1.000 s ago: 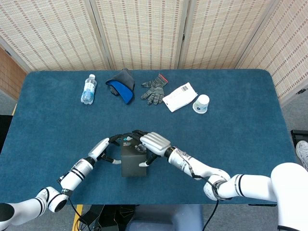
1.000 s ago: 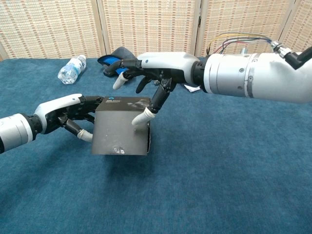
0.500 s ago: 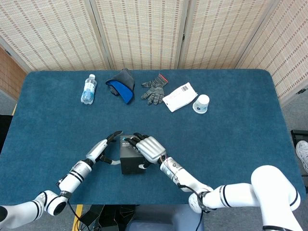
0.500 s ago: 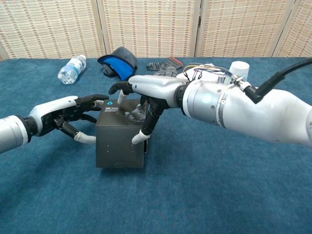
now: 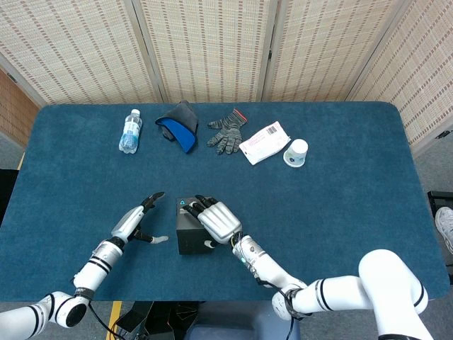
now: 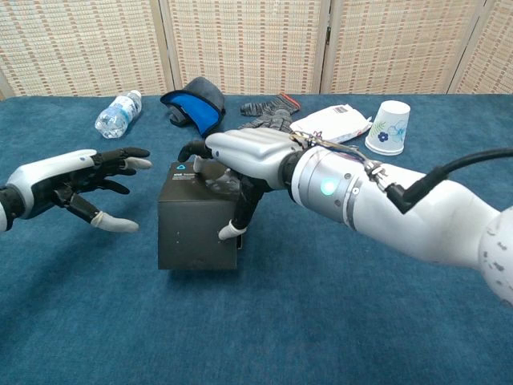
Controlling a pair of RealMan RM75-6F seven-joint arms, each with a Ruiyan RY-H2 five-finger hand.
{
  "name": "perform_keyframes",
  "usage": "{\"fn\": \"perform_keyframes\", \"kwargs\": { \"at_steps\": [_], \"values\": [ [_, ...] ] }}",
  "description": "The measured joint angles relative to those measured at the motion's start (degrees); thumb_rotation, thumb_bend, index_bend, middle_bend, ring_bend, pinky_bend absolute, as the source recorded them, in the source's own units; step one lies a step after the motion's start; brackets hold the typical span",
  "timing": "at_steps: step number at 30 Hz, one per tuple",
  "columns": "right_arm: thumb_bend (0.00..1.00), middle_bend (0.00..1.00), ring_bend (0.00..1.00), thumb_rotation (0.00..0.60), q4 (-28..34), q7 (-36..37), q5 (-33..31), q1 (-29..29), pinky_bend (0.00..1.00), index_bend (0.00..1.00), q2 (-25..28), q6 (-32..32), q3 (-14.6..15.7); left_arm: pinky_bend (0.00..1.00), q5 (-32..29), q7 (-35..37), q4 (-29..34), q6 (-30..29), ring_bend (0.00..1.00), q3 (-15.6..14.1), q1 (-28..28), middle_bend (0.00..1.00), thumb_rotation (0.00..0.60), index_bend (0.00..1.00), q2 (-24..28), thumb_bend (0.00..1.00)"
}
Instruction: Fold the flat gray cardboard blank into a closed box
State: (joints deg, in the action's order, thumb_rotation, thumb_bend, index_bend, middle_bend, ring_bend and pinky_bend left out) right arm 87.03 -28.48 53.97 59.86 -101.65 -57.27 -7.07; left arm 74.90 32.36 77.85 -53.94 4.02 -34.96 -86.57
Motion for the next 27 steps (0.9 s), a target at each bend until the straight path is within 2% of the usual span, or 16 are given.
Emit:
{"fn": "perform_keyframes", "kwargs": {
  "at_steps": [7,19,27],
  "values": [
    [0.09,0.20,0.10,0.600,-0.8,-3.5,3.2,-0.9,0.22,0.14,-1.3,-2.1,0.6,0.14,-0.5,-2.0,2.9,-0.8,0.00,0.9,1.5,0.00,0.600,0.00,2.1,0.08],
    [0.11,0.20,0.10,0.600,-5.9,-10.5,8.9,-2.4,0.22,0.16,-5.1,-4.4,2.7,0.14,0.0,-2.0,3.1,0.6,0.00,2.1,1.3,0.00,0.600,0.00,2.9,0.08],
    [0.16,0.23,0.10,0.600,-10.9,-10.4,13.0,-4.1,0.22,0.20,-7.8,-5.2,3.0,0.13,0.9,-3.5,1.6,1.2,0.00,1.8,1.2,0.00,0.600,0.00,3.2,0.08]
  ]
}}
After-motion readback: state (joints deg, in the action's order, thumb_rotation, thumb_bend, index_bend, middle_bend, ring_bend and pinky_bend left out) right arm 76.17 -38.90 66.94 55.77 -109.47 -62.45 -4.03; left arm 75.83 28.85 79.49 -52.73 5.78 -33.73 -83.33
